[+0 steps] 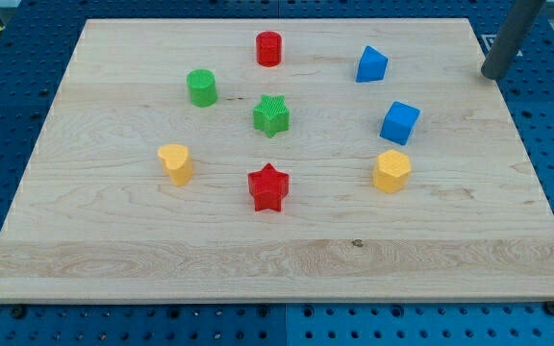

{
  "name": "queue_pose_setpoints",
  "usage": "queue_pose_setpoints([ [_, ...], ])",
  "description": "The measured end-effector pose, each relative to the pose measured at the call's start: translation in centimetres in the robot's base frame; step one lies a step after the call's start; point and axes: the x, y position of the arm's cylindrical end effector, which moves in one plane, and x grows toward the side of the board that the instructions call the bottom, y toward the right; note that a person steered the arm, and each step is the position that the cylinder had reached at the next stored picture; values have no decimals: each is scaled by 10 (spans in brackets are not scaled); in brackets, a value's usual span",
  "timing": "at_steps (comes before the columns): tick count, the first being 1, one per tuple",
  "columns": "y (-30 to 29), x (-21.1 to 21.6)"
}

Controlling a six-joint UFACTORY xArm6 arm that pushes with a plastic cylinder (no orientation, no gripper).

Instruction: Move the arm at the bottom of the blue triangle

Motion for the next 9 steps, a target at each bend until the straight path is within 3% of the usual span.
queue_pose_setpoints([
  [3, -14, 21],
  [9, -114, 28],
])
